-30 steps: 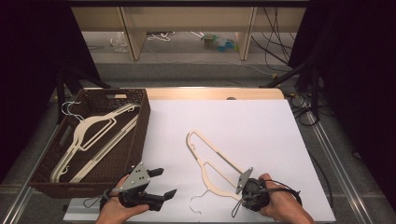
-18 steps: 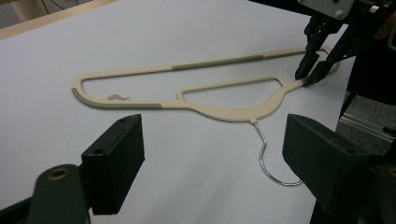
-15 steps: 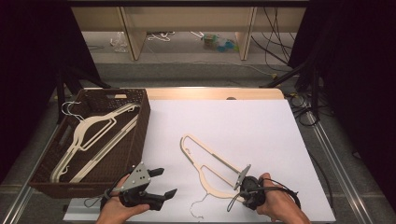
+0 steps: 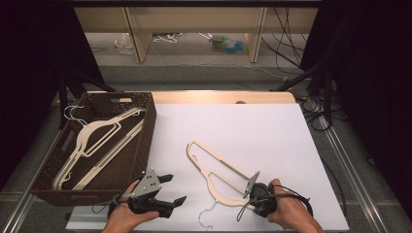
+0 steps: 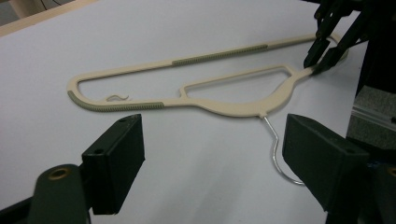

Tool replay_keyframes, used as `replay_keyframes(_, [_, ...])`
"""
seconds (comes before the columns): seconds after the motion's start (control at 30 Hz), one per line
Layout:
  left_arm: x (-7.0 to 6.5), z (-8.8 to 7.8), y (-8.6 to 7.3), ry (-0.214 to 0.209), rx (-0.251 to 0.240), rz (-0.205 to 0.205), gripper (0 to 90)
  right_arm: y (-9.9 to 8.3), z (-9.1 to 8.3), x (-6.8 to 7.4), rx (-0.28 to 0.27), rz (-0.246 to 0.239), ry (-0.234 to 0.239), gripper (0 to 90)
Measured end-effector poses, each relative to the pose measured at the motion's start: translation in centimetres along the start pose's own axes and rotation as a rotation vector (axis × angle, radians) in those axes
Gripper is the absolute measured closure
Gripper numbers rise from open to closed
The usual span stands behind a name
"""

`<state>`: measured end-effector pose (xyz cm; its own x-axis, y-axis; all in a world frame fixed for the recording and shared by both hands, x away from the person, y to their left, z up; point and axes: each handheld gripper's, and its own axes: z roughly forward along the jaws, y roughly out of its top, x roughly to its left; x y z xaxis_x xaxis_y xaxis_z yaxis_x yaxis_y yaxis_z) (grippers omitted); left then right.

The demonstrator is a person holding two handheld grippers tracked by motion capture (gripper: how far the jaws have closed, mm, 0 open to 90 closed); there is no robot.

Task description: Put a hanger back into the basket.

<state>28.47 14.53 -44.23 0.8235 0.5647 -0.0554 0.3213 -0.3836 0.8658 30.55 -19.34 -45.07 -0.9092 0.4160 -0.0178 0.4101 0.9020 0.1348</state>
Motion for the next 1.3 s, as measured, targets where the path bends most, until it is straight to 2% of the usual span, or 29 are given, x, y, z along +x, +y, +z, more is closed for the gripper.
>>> replay_keyframes(0.13, [0.0, 1.5, -0.2, -0.003, 0.048, 0.051, 22.9, -0.2, -0.7, -0.2, -0.011, -0.006, -0.007, 80.2])
replay_keyframes(0.23, [0.0, 2.7, -0.3, -0.001, 0.059, 0.104, 23.1, -0.3, -1.1, -0.2, -0.018, -0.011, -0.003, 80.1])
replay_keyframes(0.27, [0.2, 3.0, -0.3, -0.008, 0.082, 0.129, 23.1, -0.3, -1.3, -0.2, -0.011, -0.008, 0.001, 80.1])
replay_keyframes(0.3, [0.2, 3.6, -0.3, -0.014, 0.072, 0.126, 23.2, -0.3, -1.4, -0.2, -0.022, -0.015, -0.004, 80.1])
replay_keyframes(0.33, [0.3, 3.9, -0.3, -0.01, 0.096, 0.156, 23.6, -0.3, -1.6, -0.2, -0.025, -0.018, -0.004, 80.1])
replay_keyframes(0.37, [0.3, 4.4, -0.4, 0.012, 0.098, 0.164, 24.1, -0.3, -1.7, -0.1, -0.024, -0.019, -0.001, 80.1])
replay_keyframes(0.4, [0.4, 4.8, -0.4, 0.014, 0.104, 0.173, 24.2, -0.3, -1.9, -0.1, -0.019, -0.022, 0.001, 80.1])
replay_keyframes(0.43, [0.5, 5.1, -0.4, 0.012, 0.123, 0.198, 24.8, -0.3, -2.0, -0.1, -0.01, -0.022, -0.007, 80.1])
replay_keyframes(0.5, [0.6, 5.8, -0.6, 0.021, 0.132, 0.235, 26.4, -0.2, -2.2, 0.0, -0.018, -0.022, -0.005, 80.1])
replay_keyframes(0.6, [0.5, 6.9, -0.7, 0.019, 0.147, 0.256, 25.7, -0.1, -2.4, -0.1, -0.019, -0.026, 0.0, 80.1])
replay_keyframes(0.67, [0.3, 7.2, -0.7, 0.011, 0.176, 0.272, 28.3, -0.1, -2.6, -0.1, -0.018, -0.036, -0.005, 80.1])
replay_keyframes(0.7, [0.2, 7.5, -0.7, 0.01, 0.164, 0.271, 28.2, 0.0, -2.7, -0.1, -0.019, -0.038, -0.003, 80.0])
replay_keyframes(0.87, [0.0, 8.6, -0.6, 0.018, 0.182, 0.336, 27.0, 0.2, -3.3, 0.0, -0.037, -0.046, -0.02, 80.0])
replay_keyframes(0.93, [-0.2, 9.0, -0.5, 0.026, 0.191, 0.351, 26.9, 0.2, -3.3, 0.0, -0.03, -0.042, -0.007, 80.0])
replay_keyframes(1.0, [-0.3, 9.3, -0.4, 0.049, 0.191, 0.388, 26.8, 0.1, -3.3, 0.0, -0.034, -0.049, -0.012, 80.0])
replay_keyframes(1.1, [-0.6, 9.6, -0.4, 0.039, 0.174, 0.4, 28.0, 0.1, -3.3, -0.1, -0.032, -0.048, 0.0, 80.0])
replay_keyframes(1.2, [-0.8, 9.9, -0.3, 0.027, 0.191, 0.42, 27.8, 0.1, -3.3, -0.1, -0.032, -0.05, 0.004, 80.0])
replay_keyframes(1.27, [-1.1, 10.1, -0.4, 0.022, 0.166, 0.435, 28.0, 0.1, -3.2, -0.1, -0.034, -0.051, 0.009, 80.0])
replay_keyframes(1.3, [-1.1, 10.2, -0.2, 0.021, 0.175, 0.443, 28.0, 0.1, -3.2, -0.1, -0.035, -0.052, 0.011, 80.0])
